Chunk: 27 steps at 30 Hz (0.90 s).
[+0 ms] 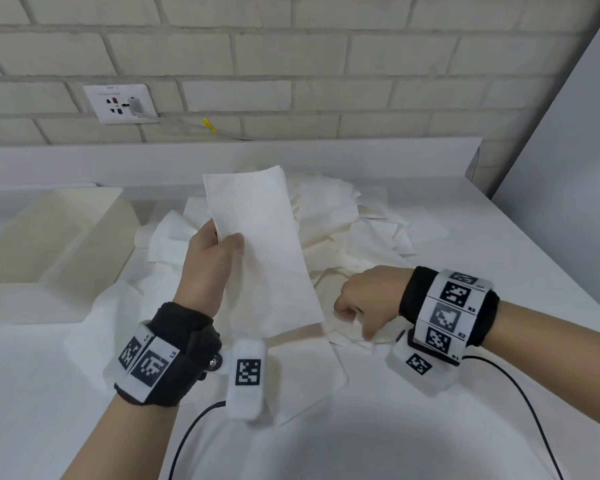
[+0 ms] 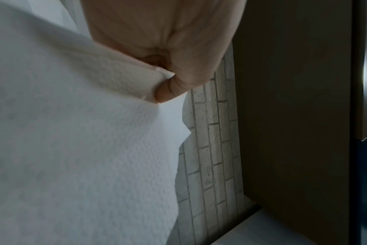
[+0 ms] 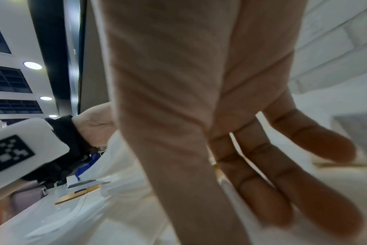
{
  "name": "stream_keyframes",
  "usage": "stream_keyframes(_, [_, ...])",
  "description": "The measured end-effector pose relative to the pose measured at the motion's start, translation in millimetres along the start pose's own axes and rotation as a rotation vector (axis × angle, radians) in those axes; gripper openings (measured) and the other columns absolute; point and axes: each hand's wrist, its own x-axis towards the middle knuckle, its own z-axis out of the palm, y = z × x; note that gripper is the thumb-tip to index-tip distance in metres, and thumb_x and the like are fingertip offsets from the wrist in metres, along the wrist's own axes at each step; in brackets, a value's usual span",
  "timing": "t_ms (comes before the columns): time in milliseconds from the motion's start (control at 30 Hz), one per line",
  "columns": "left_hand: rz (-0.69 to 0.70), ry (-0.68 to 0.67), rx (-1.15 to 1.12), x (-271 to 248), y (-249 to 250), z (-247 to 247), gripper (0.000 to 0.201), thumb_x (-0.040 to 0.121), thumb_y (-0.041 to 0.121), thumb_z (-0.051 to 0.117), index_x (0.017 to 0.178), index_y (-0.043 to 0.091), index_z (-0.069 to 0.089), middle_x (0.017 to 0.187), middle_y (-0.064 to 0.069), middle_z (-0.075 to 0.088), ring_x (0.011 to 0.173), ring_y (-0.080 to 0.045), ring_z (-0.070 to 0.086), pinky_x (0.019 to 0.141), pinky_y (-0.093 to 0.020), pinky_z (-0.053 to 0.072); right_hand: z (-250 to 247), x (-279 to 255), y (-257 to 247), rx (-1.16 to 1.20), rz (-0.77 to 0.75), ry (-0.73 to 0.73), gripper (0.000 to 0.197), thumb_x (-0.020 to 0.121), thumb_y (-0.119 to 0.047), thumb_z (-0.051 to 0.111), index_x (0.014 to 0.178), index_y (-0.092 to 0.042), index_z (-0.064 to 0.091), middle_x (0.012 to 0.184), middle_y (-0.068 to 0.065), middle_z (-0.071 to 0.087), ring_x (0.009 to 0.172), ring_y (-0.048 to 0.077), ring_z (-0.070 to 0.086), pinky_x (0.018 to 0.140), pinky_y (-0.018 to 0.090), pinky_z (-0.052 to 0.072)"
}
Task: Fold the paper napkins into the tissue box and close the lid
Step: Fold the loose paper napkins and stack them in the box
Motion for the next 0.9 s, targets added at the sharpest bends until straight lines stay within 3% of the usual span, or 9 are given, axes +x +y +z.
stream_keyframes(100, [0.015, -0.001, 0.005, -1, 3, -2, 0.026, 0.091, -0.004, 0.044, 0.096, 0.015, 0.062, 0.1, -0.002, 0.068, 0.096, -0.025, 0.063, 0.084, -0.035, 0.049, -5, 0, 2, -0.019, 0.024, -0.02, 0.015, 0.08, -0.012, 0.063, 0.086, -0.017, 0.05, 0.07, -0.007, 0.039, 0.058, 0.012, 0.037, 0.049, 0.023, 0.028])
stream_keyframes(200, [0.019, 0.016, -0.002, 0, 4, -4, 0.027, 0.09, -0.004, 0.045, 0.099, 0.016, 0.061, 0.103, -0.002, 0.068, 0.1, -0.027, 0.062, 0.087, -0.037, 0.048, -11, 1, 0, -0.011, -0.012, 0.018, 0.016, 0.084, -0.016, 0.061, 0.099, -0.013, 0.06, 0.088, -0.003, 0.043, 0.075, 0.017, 0.042, 0.053, 0.024, 0.031])
stream_keyframes(300, [0.046, 0.036, -0.025, 1, 4, -4, 0.033, 0.09, -0.005, 0.045, 0.114, 0.014, 0.054, 0.111, -0.005, 0.065, 0.108, -0.03, 0.061, 0.09, -0.04, 0.048, -17, 2, 6, 0.196, -0.083, 0.165, 0.019, 0.085, -0.021, 0.063, 0.102, -0.013, 0.063, 0.087, -0.009, 0.036, 0.086, 0.014, 0.042, 0.071, 0.028, 0.038])
stream_keyframes(400, [0.118, 0.06, -0.059, 0, 2, -8, 0.06, 0.088, -0.008, 0.045, 0.126, 0.037, 0.037, 0.111, -0.005, 0.064, 0.1, -0.023, 0.062, 0.084, -0.034, 0.051, -24, 0, 15, 0.395, -0.153, 0.385, 0.012, 0.085, -0.023, 0.065, 0.094, -0.014, 0.064, 0.096, -0.009, 0.043, 0.093, 0.008, 0.039, 0.085, 0.024, 0.035])
stream_keyframes(533, [0.223, 0.057, -0.026, 3, -1, -16, 0.084, 0.073, 0.0, 0.049, 0.121, 0.067, 0.033, 0.139, -0.009, 0.049, 0.116, -0.024, 0.055, 0.099, -0.04, 0.045, -31, 1, 25, 0.738, -0.147, 0.664, 0.011, 0.087, -0.016, 0.063, 0.08, -0.02, 0.056, 0.085, -0.01, 0.055, 0.077, -0.007, 0.047, 0.071, 0.009, 0.035])
stream_keyframes(667, [0.194, 0.112, 0.118, 6, -3, -16, 0.059, 0.081, -0.013, 0.039, 0.103, 0.036, 0.062, 0.105, 0.005, 0.063, 0.084, -0.016, 0.052, 0.068, -0.021, 0.042, -45, -3, 30, 1.117, -0.12, 0.908, 0.015, 0.089, -0.006, 0.058, 0.08, -0.016, 0.052, 0.079, 0.003, 0.059, 0.073, 0.01, 0.056, 0.071, 0.02, 0.043])
stream_keyframes(733, [0.178, 0.113, 0.133, 2, 2, -13, 0.049, 0.086, -0.011, 0.039, 0.097, 0.029, 0.066, 0.1, 0.006, 0.063, 0.077, -0.009, 0.052, 0.064, -0.014, 0.041, -56, -11, 27, 1.228, -0.153, 0.99, 0.013, 0.09, -0.004, 0.056, 0.082, -0.014, 0.054, 0.076, 0.002, 0.063, 0.068, 0.008, 0.06, 0.067, 0.017, 0.047])
stream_keyframes(800, [0.201, 0.084, 0.133, 0, 6, -9, 0.03, 0.094, 0.005, 0.046, 0.099, 0.025, 0.067, 0.11, 0.008, 0.065, 0.09, 0.003, 0.057, 0.075, -0.005, 0.041, -68, -21, 23, 1.3, -0.232, 1.031, 0.011, 0.09, -0.005, 0.056, 0.082, -0.013, 0.056, 0.07, -0.004, 0.066, 0.063, 0.004, 0.062, 0.061, 0.015, 0.047])
stream_keyframes(900, [0.209, -0.089, 0.093, -7, 17, -1, 0.034, 0.092, 0.044, 0.049, 0.103, 0.021, 0.072, 0.117, 0.007, 0.067, 0.116, -0.006, 0.056, 0.099, -0.022, 0.038, -81, -30, 15, 1.384, -0.275, 1.024, 0.01, 0.09, -0.009, 0.057, 0.082, -0.016, 0.057, 0.07, -0.001, 0.066, 0.059, 0.01, 0.061, 0.057, 0.021, 0.048])
